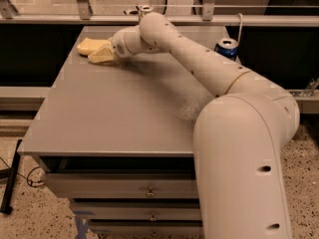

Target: Pick sponge

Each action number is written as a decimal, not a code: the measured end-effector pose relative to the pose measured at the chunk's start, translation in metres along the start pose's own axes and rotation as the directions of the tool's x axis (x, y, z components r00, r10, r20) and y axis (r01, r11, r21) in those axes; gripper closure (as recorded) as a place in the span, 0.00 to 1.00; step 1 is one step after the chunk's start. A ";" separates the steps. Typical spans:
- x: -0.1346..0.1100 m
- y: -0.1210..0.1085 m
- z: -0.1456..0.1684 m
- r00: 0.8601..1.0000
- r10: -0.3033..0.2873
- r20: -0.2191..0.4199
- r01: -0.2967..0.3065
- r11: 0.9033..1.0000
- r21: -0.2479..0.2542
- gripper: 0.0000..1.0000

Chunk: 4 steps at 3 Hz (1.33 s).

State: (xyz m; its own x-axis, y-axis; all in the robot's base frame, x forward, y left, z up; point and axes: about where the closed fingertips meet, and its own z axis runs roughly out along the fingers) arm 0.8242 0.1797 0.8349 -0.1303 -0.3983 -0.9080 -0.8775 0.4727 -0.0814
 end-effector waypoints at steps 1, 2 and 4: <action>-0.003 0.001 -0.004 1.000 0.003 0.017 -0.003 1.000 0.001 0.65; -0.013 0.012 -0.024 0.998 0.021 0.062 -0.019 1.000 -0.025 0.88; -0.055 0.054 -0.111 0.974 0.063 0.217 -0.027 0.986 -0.163 1.00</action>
Offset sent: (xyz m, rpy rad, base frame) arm -0.0466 -0.0251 0.0502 0.1458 -0.0065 0.0397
